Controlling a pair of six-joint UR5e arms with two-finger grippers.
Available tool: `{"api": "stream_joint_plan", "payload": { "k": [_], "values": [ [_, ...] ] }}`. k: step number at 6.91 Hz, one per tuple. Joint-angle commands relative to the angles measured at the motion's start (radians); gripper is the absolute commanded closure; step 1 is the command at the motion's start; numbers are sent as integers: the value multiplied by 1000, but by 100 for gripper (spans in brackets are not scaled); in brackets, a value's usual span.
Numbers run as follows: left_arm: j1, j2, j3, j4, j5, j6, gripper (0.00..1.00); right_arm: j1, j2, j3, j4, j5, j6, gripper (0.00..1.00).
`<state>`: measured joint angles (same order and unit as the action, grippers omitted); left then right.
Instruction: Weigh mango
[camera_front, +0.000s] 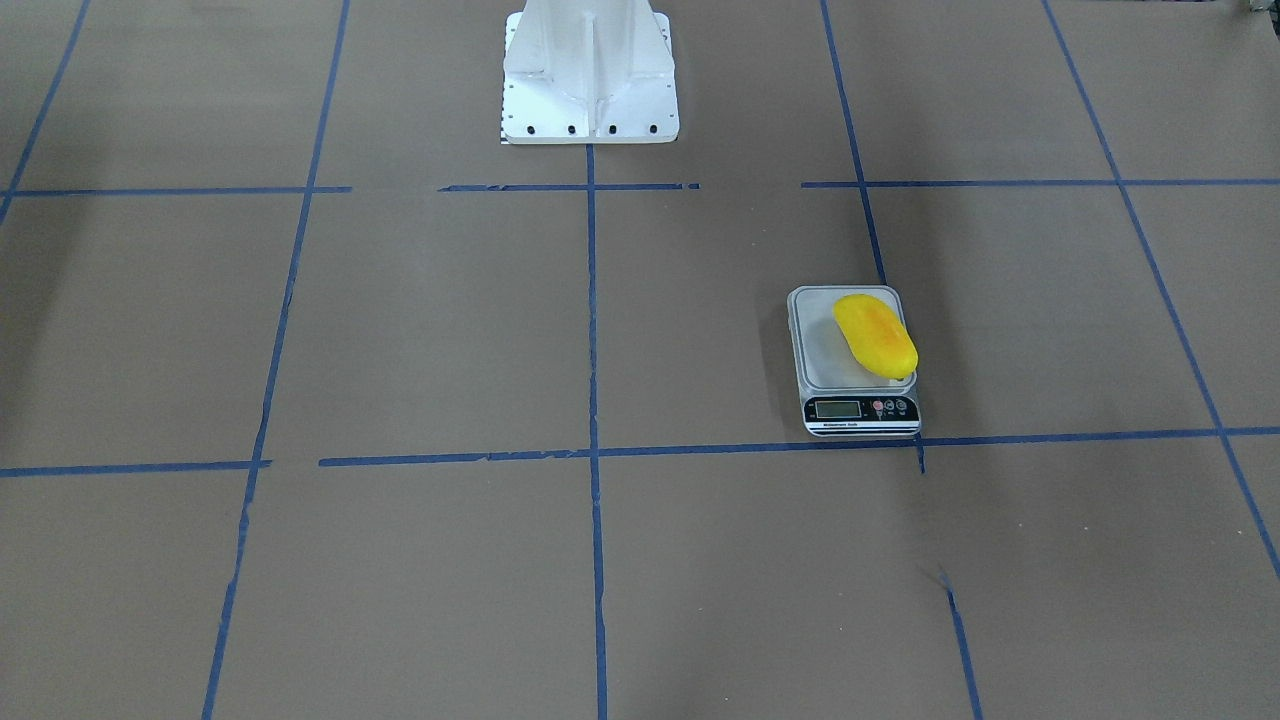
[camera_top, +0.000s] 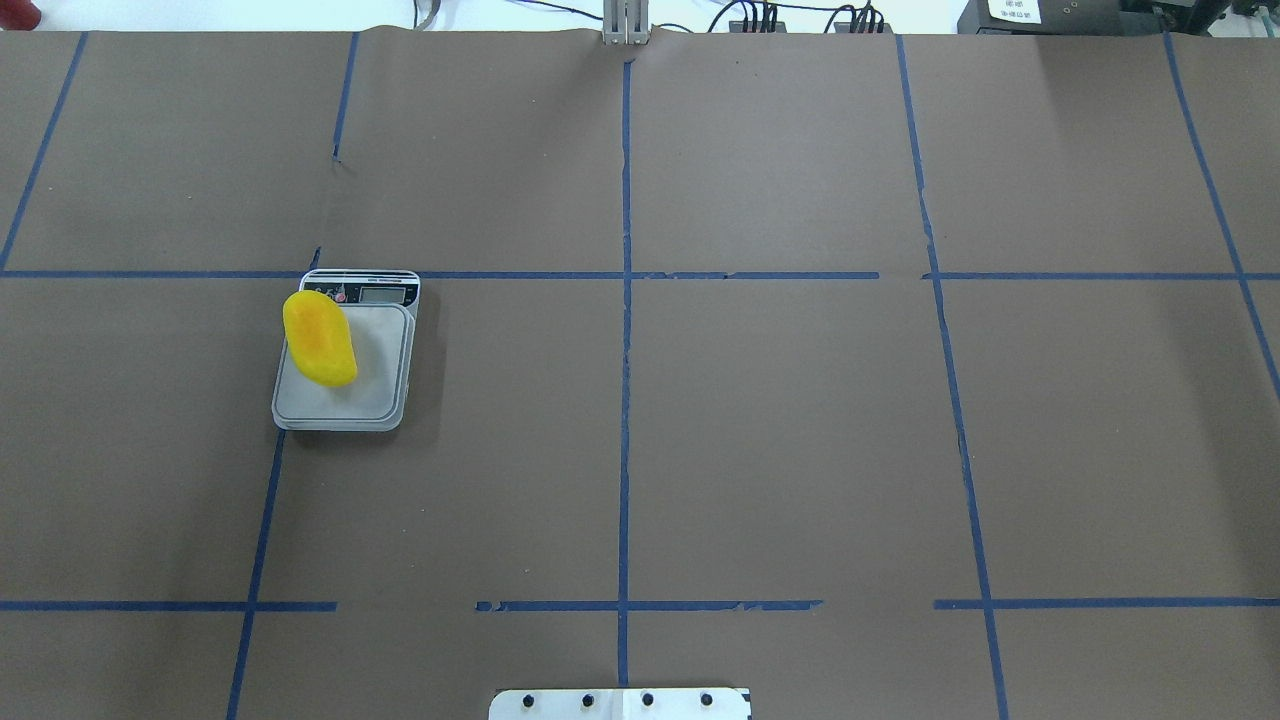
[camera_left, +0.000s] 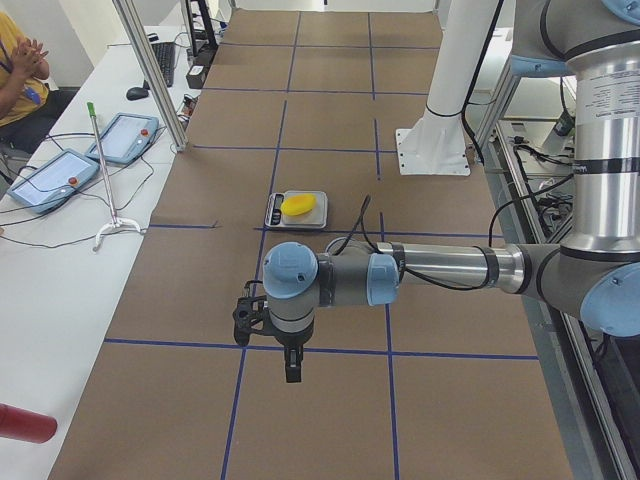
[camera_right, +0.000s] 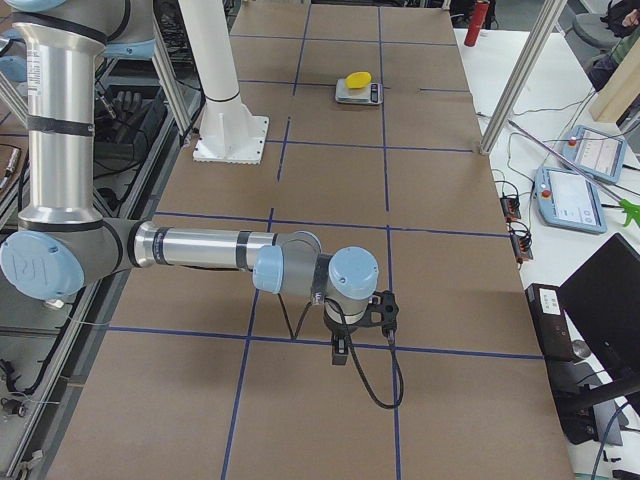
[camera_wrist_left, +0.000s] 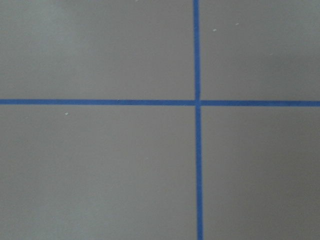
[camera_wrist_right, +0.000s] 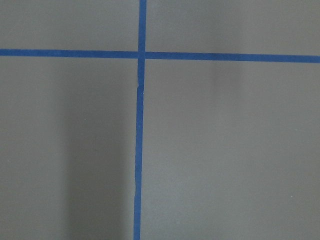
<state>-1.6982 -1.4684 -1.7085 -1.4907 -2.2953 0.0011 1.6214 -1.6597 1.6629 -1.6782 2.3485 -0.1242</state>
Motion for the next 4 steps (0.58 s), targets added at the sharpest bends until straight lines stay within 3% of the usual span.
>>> {"api": "stream_joint_plan", "payload": {
  "k": [1, 4],
  "values": [
    [-3, 7, -3, 3, -1, -75, 0, 0, 0, 0, 0, 0, 0, 0],
    [24, 8, 16, 0, -51, -69, 0, 0, 0, 0, 0, 0, 0, 0]
  ]
}}
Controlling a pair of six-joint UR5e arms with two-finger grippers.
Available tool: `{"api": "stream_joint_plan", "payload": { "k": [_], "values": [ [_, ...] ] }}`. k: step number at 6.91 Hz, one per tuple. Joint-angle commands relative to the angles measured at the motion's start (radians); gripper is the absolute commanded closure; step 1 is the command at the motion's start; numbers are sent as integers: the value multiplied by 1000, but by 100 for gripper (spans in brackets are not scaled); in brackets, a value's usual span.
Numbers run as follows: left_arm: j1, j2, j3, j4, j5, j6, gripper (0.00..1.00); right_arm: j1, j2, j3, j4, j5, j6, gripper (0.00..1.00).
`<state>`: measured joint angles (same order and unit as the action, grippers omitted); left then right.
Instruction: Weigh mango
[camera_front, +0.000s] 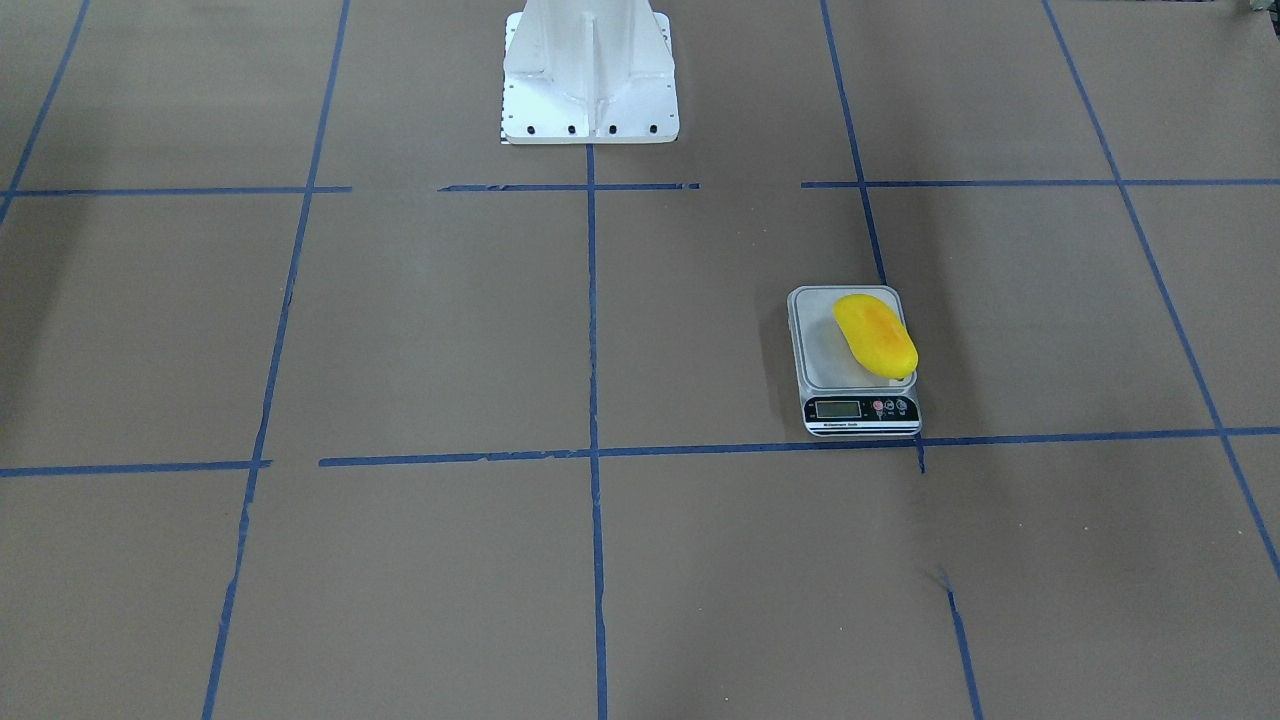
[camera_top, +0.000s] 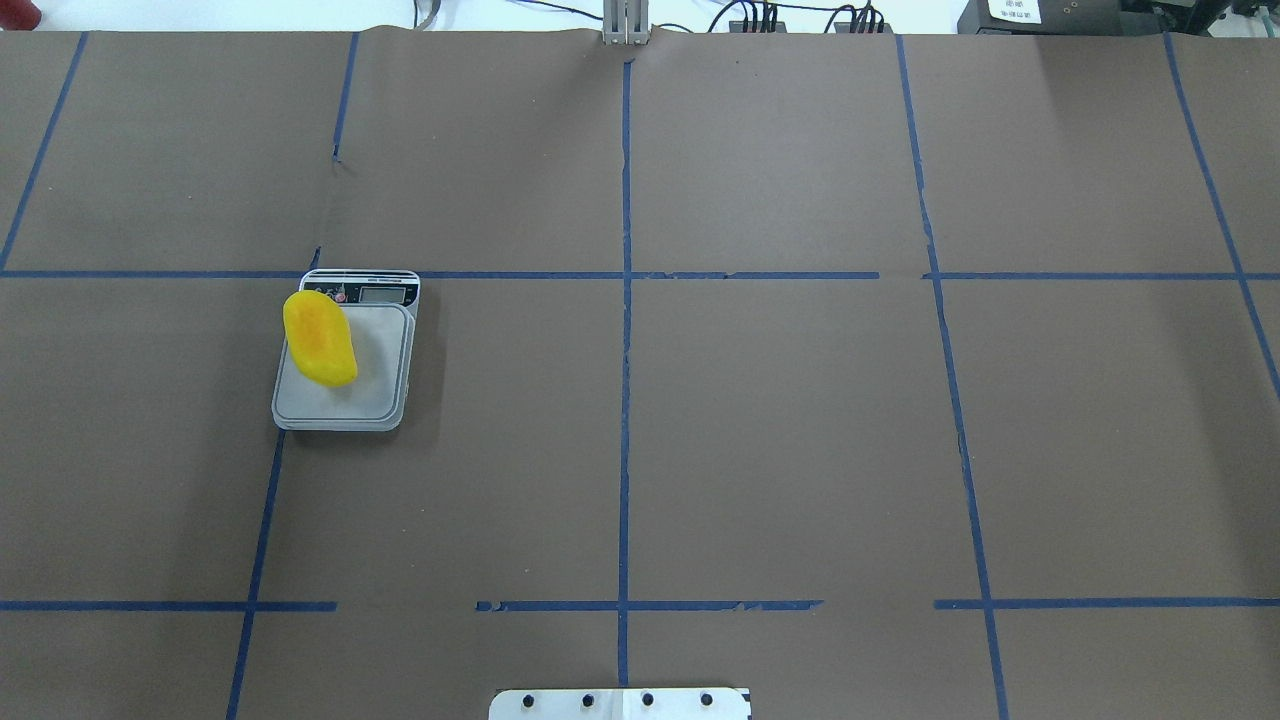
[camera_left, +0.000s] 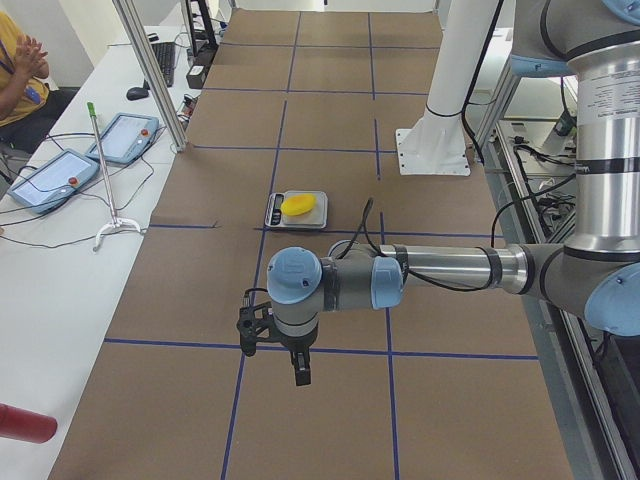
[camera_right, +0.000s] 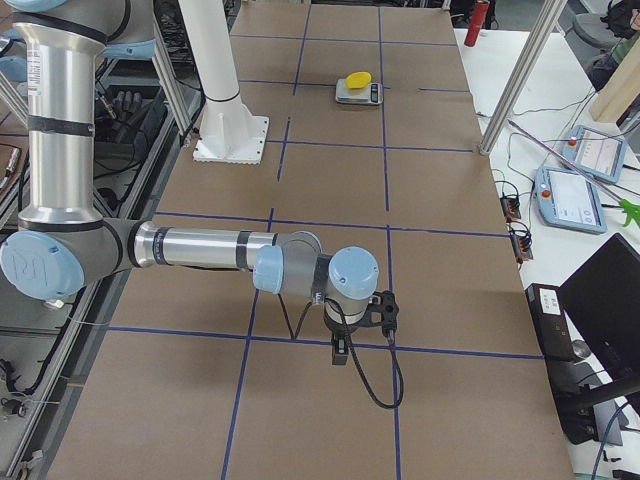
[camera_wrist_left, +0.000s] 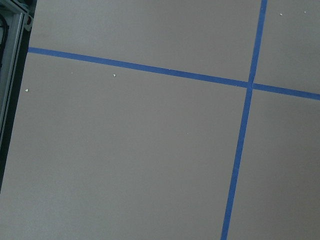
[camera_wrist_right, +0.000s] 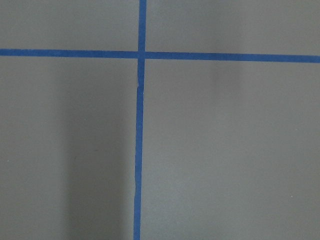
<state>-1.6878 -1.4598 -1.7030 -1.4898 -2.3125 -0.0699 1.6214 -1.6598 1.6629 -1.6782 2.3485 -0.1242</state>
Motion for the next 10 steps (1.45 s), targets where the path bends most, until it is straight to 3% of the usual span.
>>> {"api": "stream_joint_plan", "payload": {
  "k": [1, 10],
  "values": [
    [16, 1, 14, -1, -75, 5, 0, 0, 0, 0, 0, 0, 0, 0],
    [46, -1, 11, -1, -117, 10, 0, 0, 0, 0, 0, 0, 0, 0]
  ]
}}
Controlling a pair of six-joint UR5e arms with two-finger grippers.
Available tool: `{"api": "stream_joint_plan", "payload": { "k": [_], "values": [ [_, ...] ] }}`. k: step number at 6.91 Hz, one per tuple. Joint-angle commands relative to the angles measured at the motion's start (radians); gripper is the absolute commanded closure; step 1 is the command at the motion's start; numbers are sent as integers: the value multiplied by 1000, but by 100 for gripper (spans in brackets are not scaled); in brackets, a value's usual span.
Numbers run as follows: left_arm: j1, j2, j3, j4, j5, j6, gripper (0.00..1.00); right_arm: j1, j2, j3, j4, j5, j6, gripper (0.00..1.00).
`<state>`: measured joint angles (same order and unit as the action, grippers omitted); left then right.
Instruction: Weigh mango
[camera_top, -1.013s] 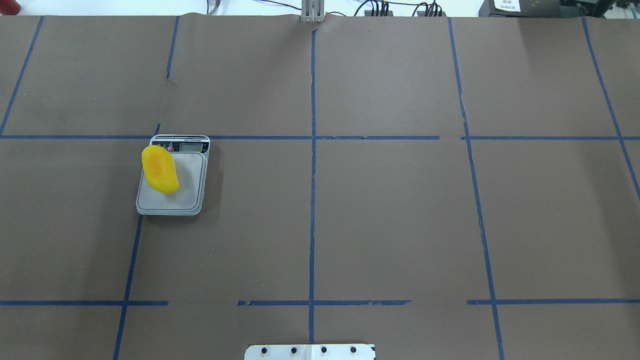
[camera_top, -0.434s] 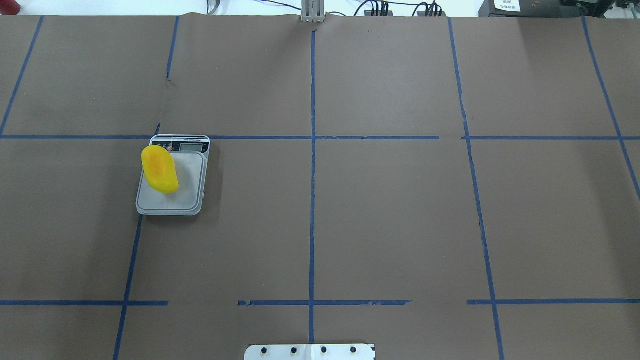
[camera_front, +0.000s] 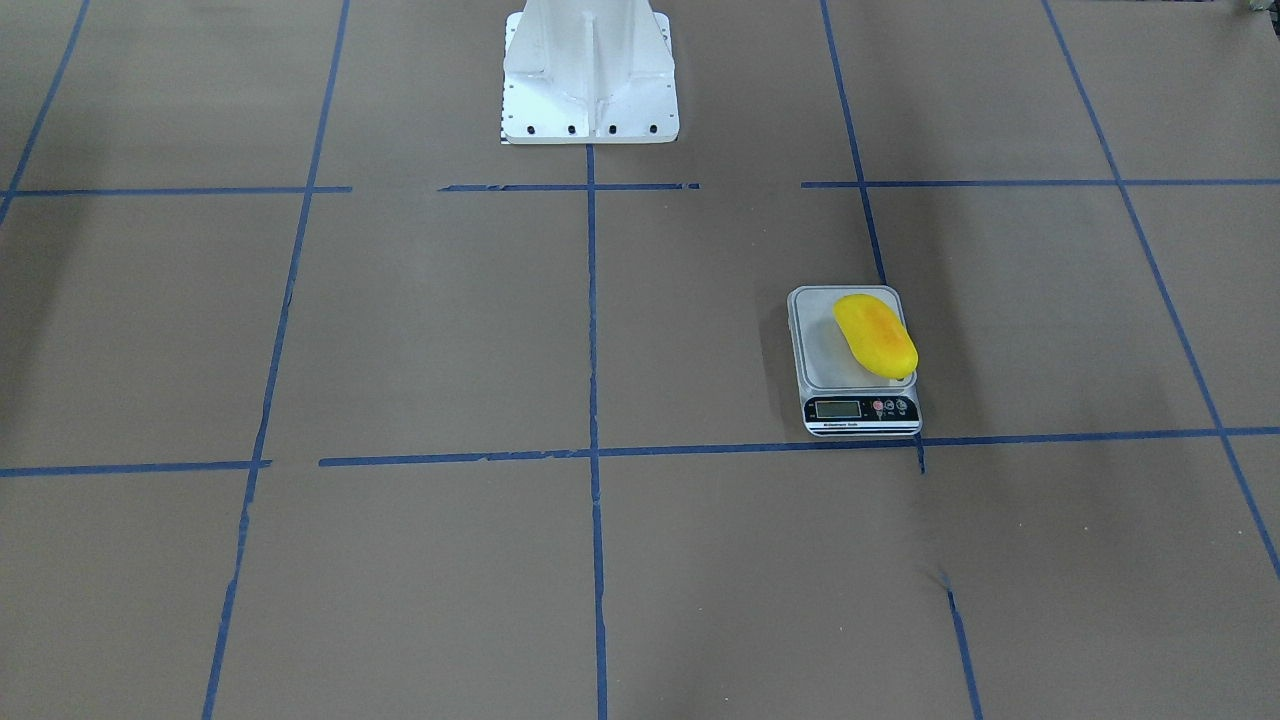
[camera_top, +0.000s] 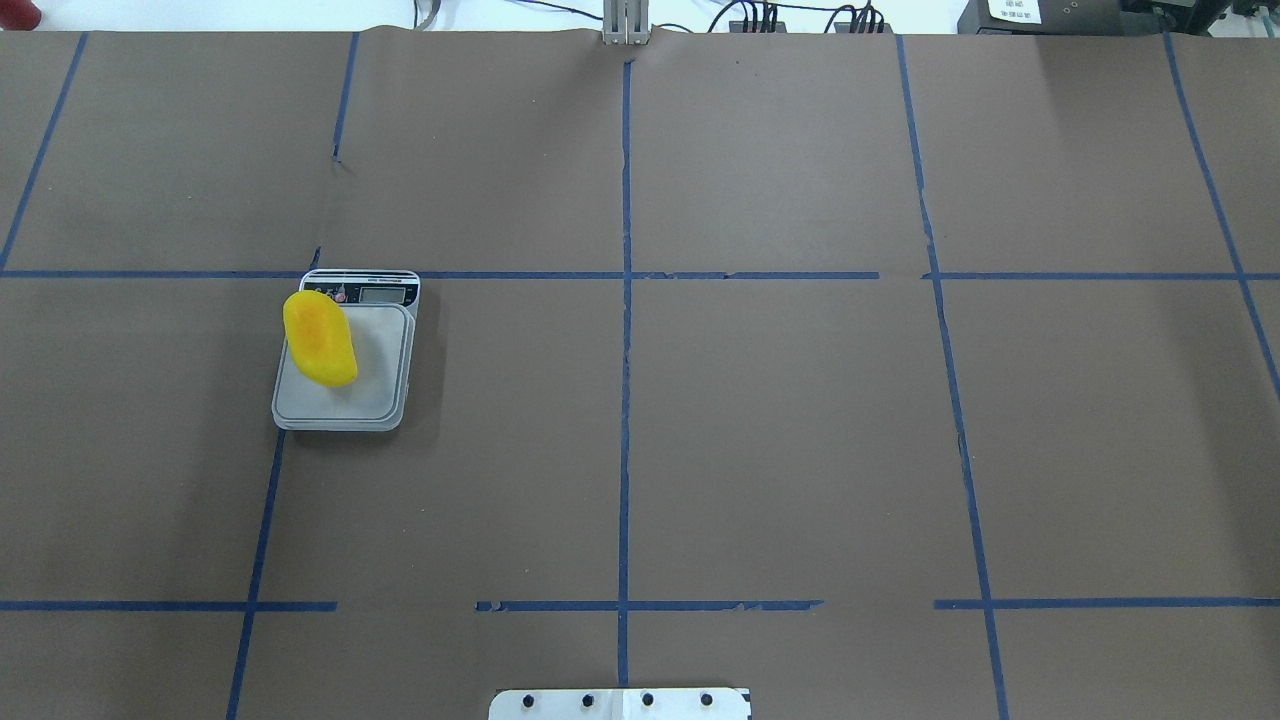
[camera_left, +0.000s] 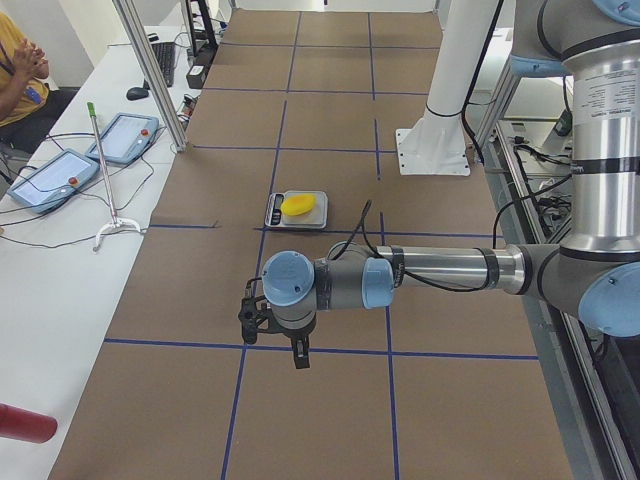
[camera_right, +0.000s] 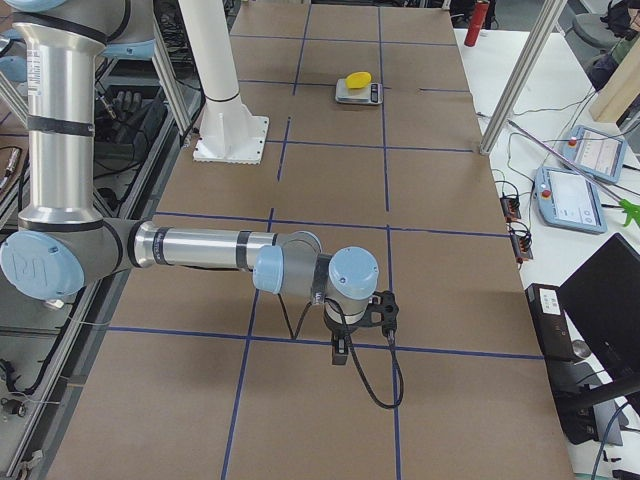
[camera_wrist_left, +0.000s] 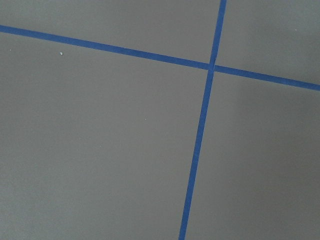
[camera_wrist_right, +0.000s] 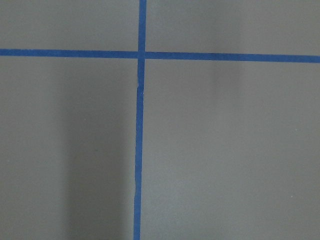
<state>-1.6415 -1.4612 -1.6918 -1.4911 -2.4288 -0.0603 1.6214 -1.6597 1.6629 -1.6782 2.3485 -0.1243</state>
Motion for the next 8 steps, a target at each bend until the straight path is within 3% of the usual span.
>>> {"api": "stream_joint_plan", "payload": {
  "k": [1, 8],
  "values": [
    [0, 1, 0, 0, -1, 0, 0, 0, 0, 0, 0, 0, 0, 0],
    [0, -7, 17, 0, 0, -1, 0, 0, 0, 0, 0, 0, 0, 0]
  ]
}}
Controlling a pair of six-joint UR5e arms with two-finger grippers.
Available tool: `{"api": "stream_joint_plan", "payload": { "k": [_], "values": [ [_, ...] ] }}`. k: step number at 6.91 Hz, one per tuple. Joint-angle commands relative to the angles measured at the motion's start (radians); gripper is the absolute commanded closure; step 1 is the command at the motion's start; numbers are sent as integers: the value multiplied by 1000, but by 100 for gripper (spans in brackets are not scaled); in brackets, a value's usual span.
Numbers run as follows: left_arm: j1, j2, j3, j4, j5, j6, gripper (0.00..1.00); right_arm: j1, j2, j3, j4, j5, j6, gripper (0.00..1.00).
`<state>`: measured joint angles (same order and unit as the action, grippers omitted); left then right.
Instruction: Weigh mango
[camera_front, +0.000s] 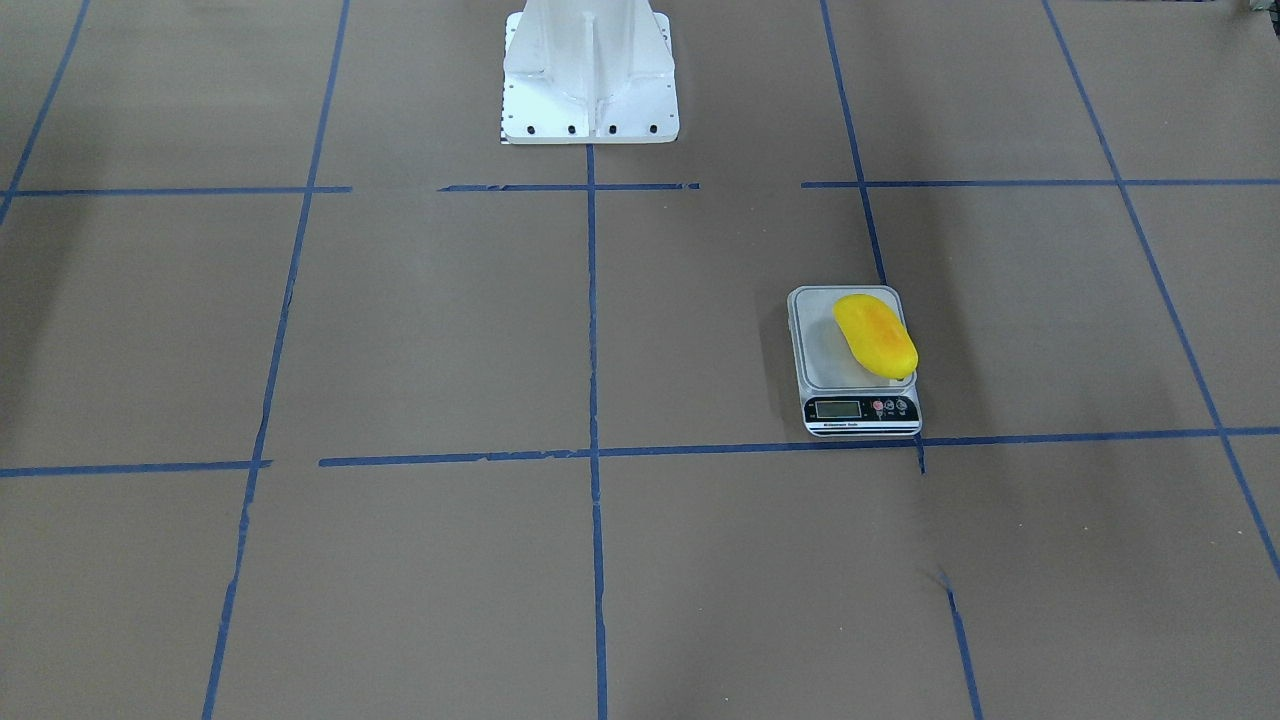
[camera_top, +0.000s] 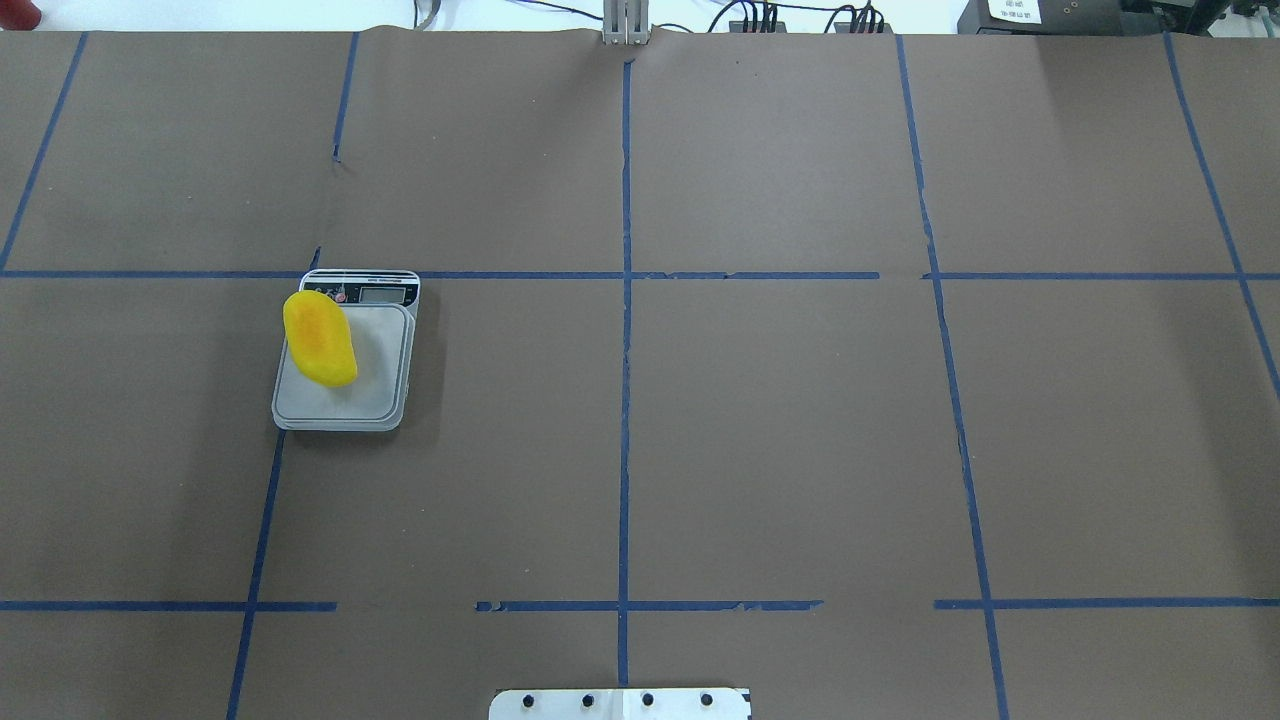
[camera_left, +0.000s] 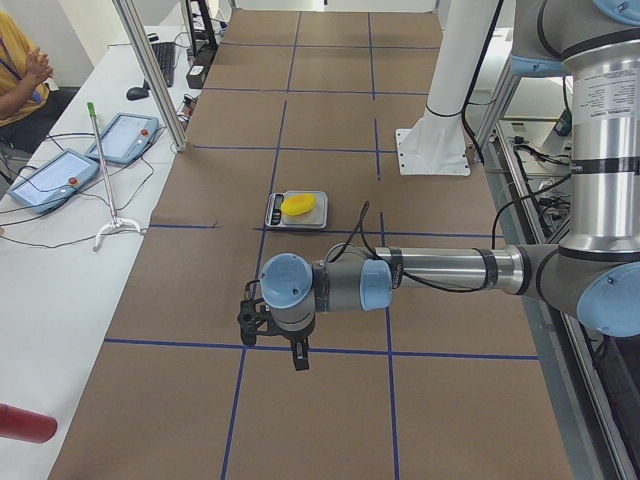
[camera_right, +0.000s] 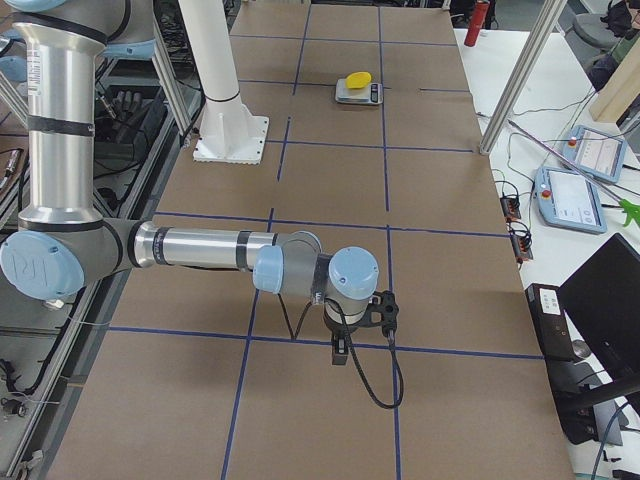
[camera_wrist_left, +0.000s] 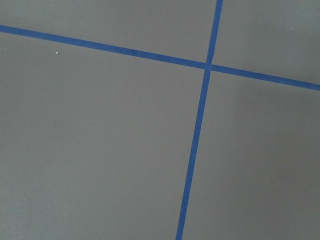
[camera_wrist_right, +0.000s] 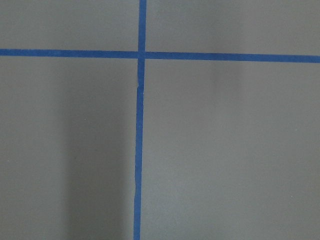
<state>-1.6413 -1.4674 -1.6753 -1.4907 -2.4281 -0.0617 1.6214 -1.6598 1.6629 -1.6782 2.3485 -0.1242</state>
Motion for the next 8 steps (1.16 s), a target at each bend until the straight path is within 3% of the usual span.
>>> {"api": "stream_joint_plan", "payload": {
  "k": [1, 6, 8],
  "values": [
    [0, -2, 8, -6, -2, 0, 0, 0, 0, 0, 0, 0, 0, 0],
    [0, -1, 13, 1, 12, 31, 0, 0, 0, 0, 0, 0, 0, 0],
    [0, -1, 13, 10, 11, 224, 0, 0, 0, 0, 0, 0, 0, 0]
  ]
}}
